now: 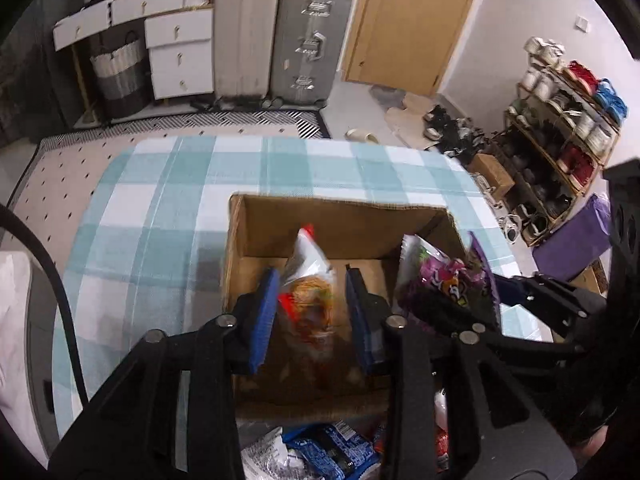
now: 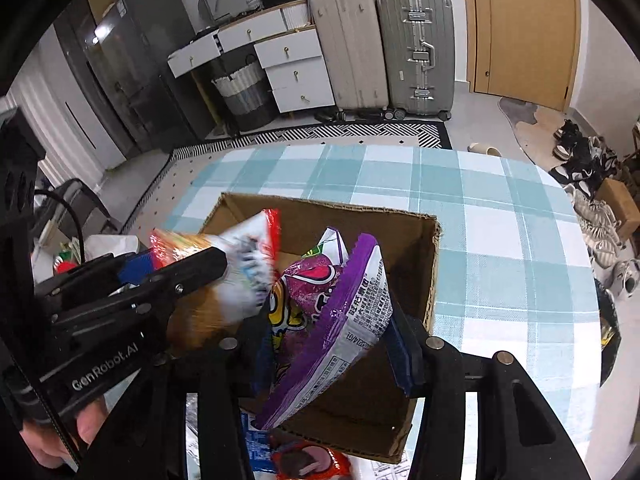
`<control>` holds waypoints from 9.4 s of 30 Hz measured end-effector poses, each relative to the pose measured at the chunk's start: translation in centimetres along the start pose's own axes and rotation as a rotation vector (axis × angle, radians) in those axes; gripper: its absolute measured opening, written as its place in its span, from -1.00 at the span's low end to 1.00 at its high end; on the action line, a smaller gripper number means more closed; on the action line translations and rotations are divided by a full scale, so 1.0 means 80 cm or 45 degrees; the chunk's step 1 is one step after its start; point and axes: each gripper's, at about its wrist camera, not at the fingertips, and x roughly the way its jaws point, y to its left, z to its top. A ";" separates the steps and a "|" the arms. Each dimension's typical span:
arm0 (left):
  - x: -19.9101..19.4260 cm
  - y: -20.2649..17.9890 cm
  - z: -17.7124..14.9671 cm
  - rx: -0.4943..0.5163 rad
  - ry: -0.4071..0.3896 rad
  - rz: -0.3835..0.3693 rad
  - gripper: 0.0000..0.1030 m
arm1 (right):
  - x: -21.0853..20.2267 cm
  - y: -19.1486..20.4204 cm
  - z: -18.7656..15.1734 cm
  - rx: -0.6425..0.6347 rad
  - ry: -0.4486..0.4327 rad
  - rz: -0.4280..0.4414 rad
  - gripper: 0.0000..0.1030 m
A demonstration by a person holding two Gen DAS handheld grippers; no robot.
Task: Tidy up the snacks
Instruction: 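Open both grippers to drop the bags into the box, then move both grippers back toward the snack pile, then lower the right gripper onto the white noodle-snack bag and close, then lift the white bag with the right gripper while the left gripper grasps the cracker pack, then carry the white bag and cracker pack over the cardboard box with both grippers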
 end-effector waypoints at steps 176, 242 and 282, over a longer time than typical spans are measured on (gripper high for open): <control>-0.049 0.003 -0.355 0.335 0.110 0.014 0.63 | -0.134 0.011 -0.339 0.297 -0.203 0.483 -0.15; -0.321 0.011 -0.133 0.042 -0.342 -0.210 0.23 | -0.315 0.071 -0.156 0.164 -0.467 0.471 -0.14; 0.040 0.004 0.026 -0.074 0.109 -0.076 0.27 | -0.014 -0.042 0.015 0.336 -0.012 0.211 -0.13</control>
